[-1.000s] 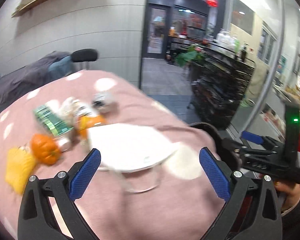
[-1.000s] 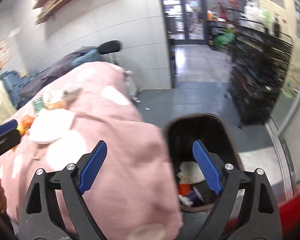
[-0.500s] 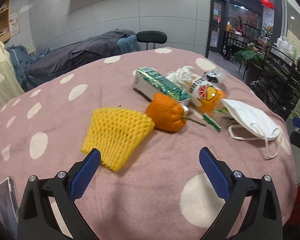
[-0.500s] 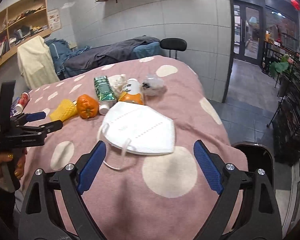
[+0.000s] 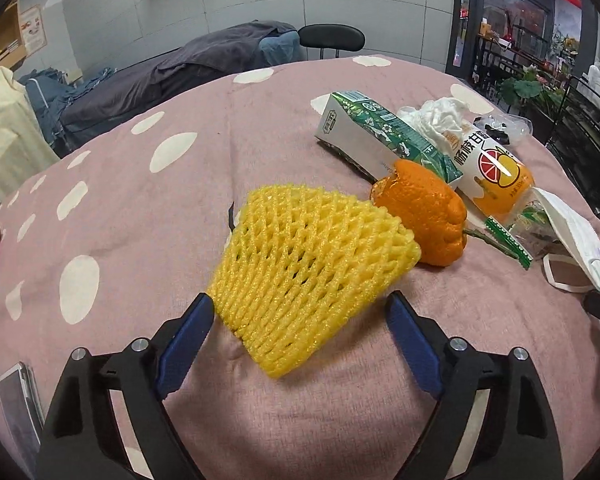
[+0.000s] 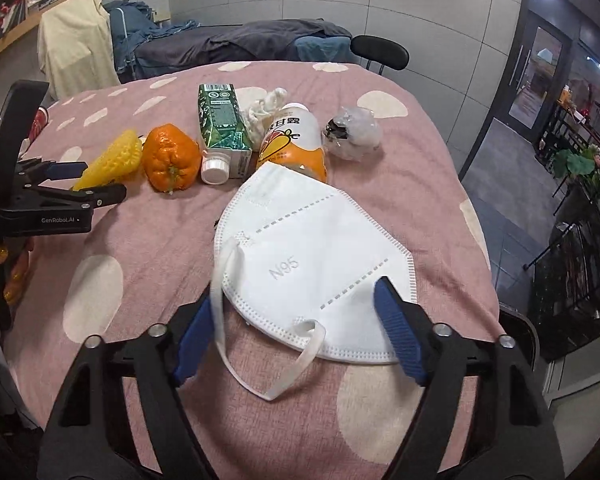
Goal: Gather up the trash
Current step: 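Grasp the white face mask with the right tool while the left tool grasps the yellow mesh net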
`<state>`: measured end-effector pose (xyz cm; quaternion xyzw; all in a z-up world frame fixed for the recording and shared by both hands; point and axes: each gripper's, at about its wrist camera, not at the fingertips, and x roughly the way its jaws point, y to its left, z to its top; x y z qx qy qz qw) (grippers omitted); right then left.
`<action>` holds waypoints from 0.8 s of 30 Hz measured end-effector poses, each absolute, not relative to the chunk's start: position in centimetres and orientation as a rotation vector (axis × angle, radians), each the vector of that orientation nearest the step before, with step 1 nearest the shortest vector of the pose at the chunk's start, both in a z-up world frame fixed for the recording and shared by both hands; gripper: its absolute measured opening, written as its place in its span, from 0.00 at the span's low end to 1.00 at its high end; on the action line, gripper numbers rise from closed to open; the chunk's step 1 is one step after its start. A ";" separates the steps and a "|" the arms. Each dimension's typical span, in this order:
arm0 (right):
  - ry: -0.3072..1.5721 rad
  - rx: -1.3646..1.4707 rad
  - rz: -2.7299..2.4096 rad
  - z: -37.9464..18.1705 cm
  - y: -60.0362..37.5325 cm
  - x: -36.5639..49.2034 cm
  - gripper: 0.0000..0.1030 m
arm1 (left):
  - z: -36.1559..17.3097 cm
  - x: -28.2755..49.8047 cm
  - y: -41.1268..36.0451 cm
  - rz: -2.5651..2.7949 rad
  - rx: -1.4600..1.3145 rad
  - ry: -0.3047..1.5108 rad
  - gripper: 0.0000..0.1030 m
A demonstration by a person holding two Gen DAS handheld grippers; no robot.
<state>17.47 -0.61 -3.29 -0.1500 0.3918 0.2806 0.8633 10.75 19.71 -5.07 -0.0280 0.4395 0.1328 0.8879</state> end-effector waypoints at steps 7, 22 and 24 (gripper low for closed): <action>0.802 -0.250 0.623 -2.5 -1.4 17.3 0.24 | -5.3 10.3 20.5 0.248 -0.168 0.890 0.60; 0.709 -0.105 0.583 -0.3 -5.2 16.5 0.07 | -4.0 7.3 22.2 0.275 -0.316 0.820 0.11; 0.692 -0.106 0.582 -0.1 -5.6 16.1 0.06 | -3.3 6.7 21.5 0.268 -0.303 0.798 0.11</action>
